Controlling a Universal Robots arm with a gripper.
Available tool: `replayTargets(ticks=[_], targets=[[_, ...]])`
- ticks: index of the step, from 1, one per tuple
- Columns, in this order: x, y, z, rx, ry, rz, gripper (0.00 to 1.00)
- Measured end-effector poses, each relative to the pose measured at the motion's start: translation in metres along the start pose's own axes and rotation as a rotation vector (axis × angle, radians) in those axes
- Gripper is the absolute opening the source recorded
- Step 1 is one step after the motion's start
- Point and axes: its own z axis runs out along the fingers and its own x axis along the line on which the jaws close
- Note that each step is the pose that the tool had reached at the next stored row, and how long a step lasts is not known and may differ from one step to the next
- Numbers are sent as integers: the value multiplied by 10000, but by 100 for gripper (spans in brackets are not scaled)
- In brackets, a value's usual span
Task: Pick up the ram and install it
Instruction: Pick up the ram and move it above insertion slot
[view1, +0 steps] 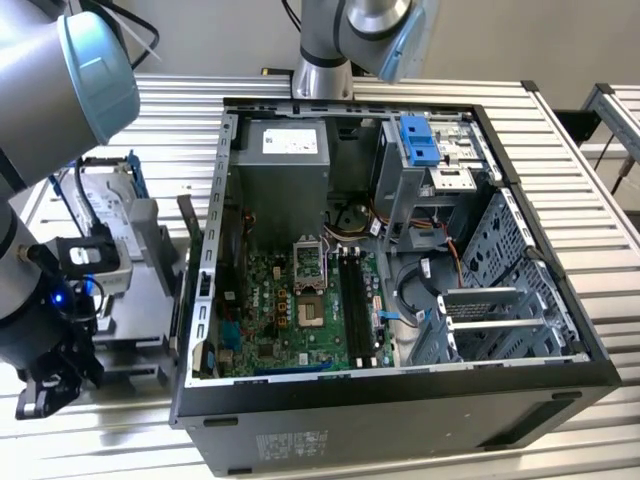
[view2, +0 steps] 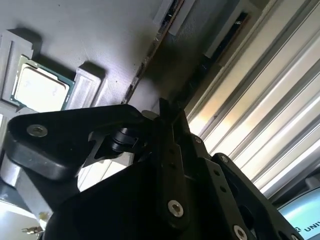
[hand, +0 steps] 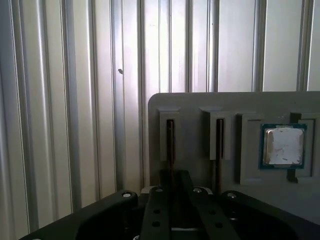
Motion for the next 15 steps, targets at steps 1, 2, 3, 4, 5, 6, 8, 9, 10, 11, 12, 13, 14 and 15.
replayTargets(ticks=[1, 2, 3, 4, 5, 6, 8, 9, 10, 11, 12, 13, 14, 15], targets=[[0, 0, 0, 1, -1, 1, 0], [-1, 0, 0, 1, -1, 2, 0], [-1, 0, 0, 1, -1, 2, 0], [-1, 0, 0, 1, -2, 3, 0], [-1, 0, 0, 1, -1, 3, 0], [-1, 0, 0, 1, -1, 3, 0], [-1, 0, 0, 1, -1, 4, 0], [-1, 0, 0, 1, -1, 5, 0], [0, 0, 0, 1, -1, 5, 0], [-1, 1, 0, 0, 0, 6, 0], [-1, 0, 0, 1, -1, 6, 0], [-1, 0, 0, 1, -1, 6, 0], [-1, 0, 0, 1, -1, 6, 0], [-1, 0, 0, 1, -1, 7, 0]])
